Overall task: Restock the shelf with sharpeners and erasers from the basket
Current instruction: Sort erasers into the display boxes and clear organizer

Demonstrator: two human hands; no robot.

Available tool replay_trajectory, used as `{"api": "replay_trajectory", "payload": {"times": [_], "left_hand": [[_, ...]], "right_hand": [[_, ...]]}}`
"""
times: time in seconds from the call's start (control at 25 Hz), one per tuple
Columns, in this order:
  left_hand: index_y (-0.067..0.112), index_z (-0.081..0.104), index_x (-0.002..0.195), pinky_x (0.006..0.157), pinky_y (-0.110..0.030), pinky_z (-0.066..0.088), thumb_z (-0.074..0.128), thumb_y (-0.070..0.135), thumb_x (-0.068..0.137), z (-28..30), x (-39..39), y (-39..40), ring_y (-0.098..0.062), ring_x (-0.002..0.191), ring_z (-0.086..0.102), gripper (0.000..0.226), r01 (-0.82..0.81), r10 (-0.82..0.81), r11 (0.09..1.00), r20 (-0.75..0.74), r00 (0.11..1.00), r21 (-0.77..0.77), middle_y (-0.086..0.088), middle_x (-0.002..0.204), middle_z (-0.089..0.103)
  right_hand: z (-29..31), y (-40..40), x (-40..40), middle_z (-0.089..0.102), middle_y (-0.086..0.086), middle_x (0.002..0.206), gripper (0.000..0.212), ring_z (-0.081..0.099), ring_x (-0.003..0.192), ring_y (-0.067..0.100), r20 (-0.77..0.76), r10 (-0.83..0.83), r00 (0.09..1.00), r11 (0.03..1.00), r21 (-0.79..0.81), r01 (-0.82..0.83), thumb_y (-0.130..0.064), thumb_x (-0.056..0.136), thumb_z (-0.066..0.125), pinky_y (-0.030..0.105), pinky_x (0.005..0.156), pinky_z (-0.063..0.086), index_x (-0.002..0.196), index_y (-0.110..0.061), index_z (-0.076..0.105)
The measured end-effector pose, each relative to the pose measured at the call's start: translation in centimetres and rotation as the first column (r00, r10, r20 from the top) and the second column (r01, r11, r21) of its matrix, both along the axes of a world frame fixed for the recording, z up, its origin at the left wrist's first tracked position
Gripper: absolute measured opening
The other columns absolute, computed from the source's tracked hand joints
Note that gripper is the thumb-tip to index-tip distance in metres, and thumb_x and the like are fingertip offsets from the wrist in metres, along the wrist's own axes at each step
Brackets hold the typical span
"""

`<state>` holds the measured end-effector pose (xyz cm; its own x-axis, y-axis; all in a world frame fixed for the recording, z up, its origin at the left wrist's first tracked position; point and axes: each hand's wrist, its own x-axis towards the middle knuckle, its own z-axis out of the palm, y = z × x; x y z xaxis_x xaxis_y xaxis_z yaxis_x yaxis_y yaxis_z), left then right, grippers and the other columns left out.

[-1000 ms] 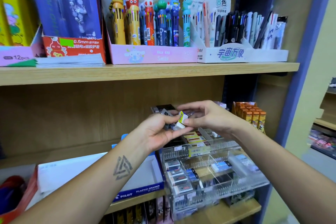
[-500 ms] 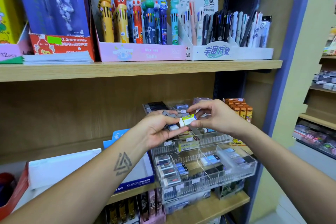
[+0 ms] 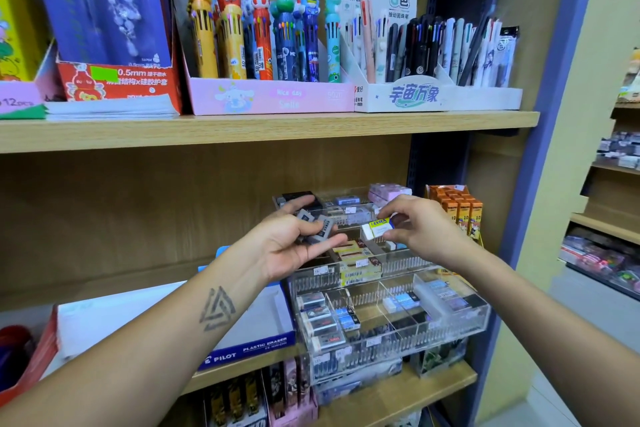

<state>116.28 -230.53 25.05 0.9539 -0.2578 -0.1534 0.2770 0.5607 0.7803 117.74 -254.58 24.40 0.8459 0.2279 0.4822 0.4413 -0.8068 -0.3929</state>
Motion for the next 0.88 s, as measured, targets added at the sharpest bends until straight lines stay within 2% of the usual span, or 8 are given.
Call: {"api": "replay_trajectory", "payload": {"times": [0.08, 0.24, 0.44, 0.6, 0.72, 0.88], "left_hand": [[0.016, 0.057, 0.126, 0.076, -0.061, 0.056, 0.046, -0.022, 0.09, -0.3, 0.1, -0.1, -0.05, 0.106, 0.064, 0.053, 0.012, -0.012, 1.0, -0.001, 1.0, -0.006, -0.031, 0.122, 0.06], [-0.001, 0.055, 0.115, 0.072, -0.055, 0.059, 0.051, -0.018, 0.09, -0.5, -0.3, -0.5, -0.047, 0.105, 0.065, 0.03, 0.105, -0.104, 0.994, -0.038, 0.994, 0.022, -0.032, 0.116, 0.065], [0.002, 0.057, 0.113, 0.072, -0.053, 0.06, 0.049, -0.025, 0.086, -0.8, 0.0, -0.6, -0.049, 0.099, 0.067, 0.039, 0.11, -0.114, 0.988, 0.027, 0.993, 0.107, -0.035, 0.112, 0.065], [-0.004, 0.058, 0.109, 0.066, -0.048, 0.062, 0.055, -0.025, 0.083, -0.9, 0.3, -0.8, -0.043, 0.097, 0.07, 0.034, 0.062, -0.06, 0.994, -0.033, 0.998, 0.094, -0.033, 0.109, 0.067], [-0.013, 0.056, 0.115, 0.072, -0.05, 0.06, 0.049, -0.025, 0.085, -0.6, 0.4, -1.1, -0.044, 0.106, 0.065, 0.033, 0.031, -0.027, 0.998, -0.086, 0.996, 0.046, -0.034, 0.118, 0.062], [-0.014, 0.051, 0.123, 0.076, -0.056, 0.058, 0.043, -0.024, 0.086, -0.6, 0.1, -1.5, -0.048, 0.106, 0.064, 0.039, 0.044, -0.039, 0.998, -0.094, 0.995, 0.046, -0.036, 0.122, 0.06]], "right_hand": [[0.0, 0.0, -0.2, 0.064, -0.004, 0.098, 0.032, 0.061, 0.087, 0.015, 0.075, -0.008, 0.997, 0.998, -0.057, 0.012, -0.021, 0.08, 0.081, 0.034, 0.084, 0.053, 0.111, -0.015, 0.072], [0.1, -0.6, -0.3, 0.061, 0.0, 0.092, 0.034, 0.058, 0.082, 0.016, 0.132, -0.026, 0.991, 0.995, -0.091, 0.038, -0.019, 0.08, 0.081, 0.026, 0.076, 0.047, 0.112, -0.011, 0.072], [-0.2, -0.9, -0.6, 0.059, -0.005, 0.091, 0.029, 0.058, 0.078, 0.013, 0.202, 0.062, 0.977, 0.991, -0.13, -0.036, -0.014, 0.077, 0.083, 0.034, 0.075, 0.054, 0.104, -0.012, 0.072], [-0.3, -0.8, -0.6, 0.058, -0.005, 0.09, 0.028, 0.058, 0.073, 0.012, 0.283, 0.104, 0.953, 0.984, -0.169, -0.057, -0.014, 0.076, 0.083, 0.028, 0.068, 0.05, 0.099, -0.013, 0.069], [-0.6, -0.6, -0.5, 0.061, -0.004, 0.094, 0.028, 0.058, 0.076, 0.012, 0.305, 0.12, 0.945, 0.979, -0.193, -0.062, -0.016, 0.08, 0.08, 0.024, 0.071, 0.048, 0.106, -0.01, 0.07], [-1.0, -0.2, -0.4, 0.063, -0.003, 0.095, 0.031, 0.06, 0.083, 0.014, 0.226, 0.091, 0.97, 0.995, -0.068, -0.077, -0.016, 0.087, 0.074, 0.029, 0.08, 0.051, 0.117, -0.012, 0.07]]}}
